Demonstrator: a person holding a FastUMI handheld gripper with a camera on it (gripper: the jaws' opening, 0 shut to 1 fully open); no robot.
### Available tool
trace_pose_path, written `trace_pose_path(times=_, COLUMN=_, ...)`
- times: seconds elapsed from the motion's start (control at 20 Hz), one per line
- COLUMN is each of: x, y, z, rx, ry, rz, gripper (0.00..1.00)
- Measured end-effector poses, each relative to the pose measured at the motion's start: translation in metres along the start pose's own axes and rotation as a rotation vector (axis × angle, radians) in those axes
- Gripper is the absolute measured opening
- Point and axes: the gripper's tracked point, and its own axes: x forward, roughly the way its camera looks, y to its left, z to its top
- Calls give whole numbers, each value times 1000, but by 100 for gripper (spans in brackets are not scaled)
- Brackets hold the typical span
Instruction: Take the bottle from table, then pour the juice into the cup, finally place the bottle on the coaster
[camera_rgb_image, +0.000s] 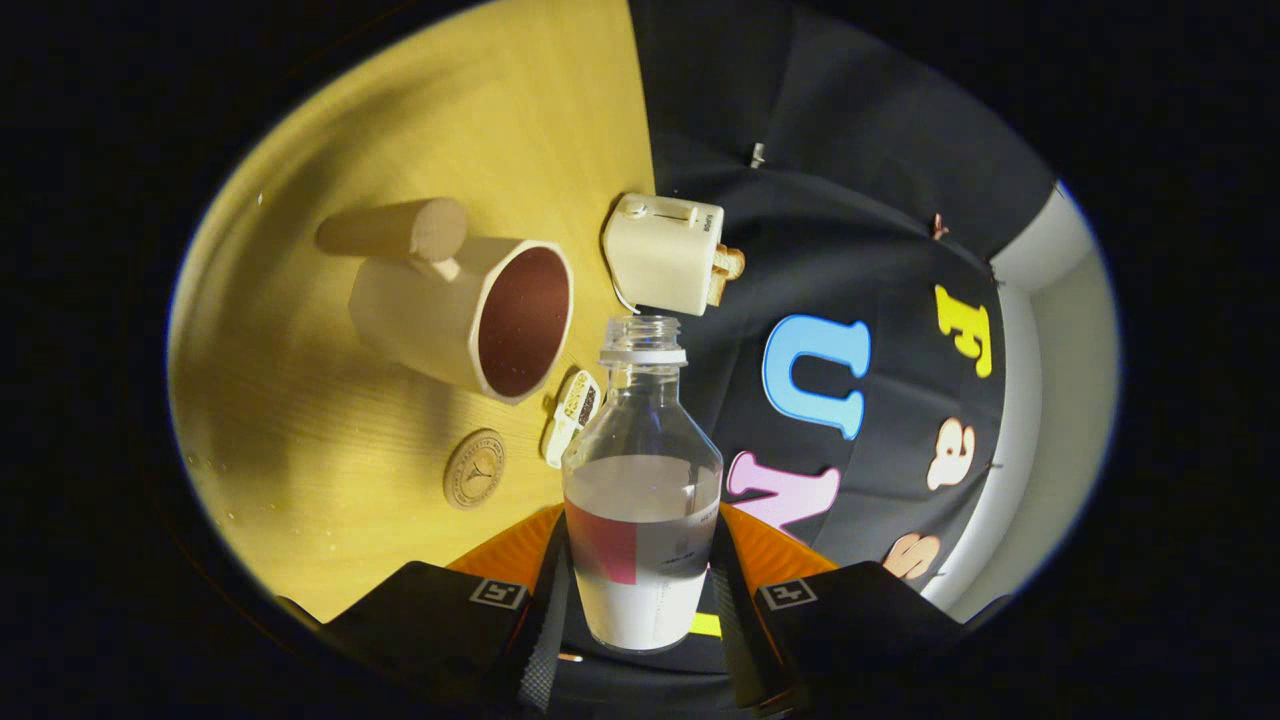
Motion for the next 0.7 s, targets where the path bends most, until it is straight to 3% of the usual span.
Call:
trace_pose_path(times=0.35, x=-1, y=13, z=-4, rx=560, ry=99, rz=58, gripper=69)
trace_pose_path(times=0.6, x=1, y=8, z=5, rx=952, ry=52, rz=97, gripper=69)
trace_pose_path(times=0.7, x=4, y=2, z=0, rx=1053, ry=52, rz=94, gripper=69)
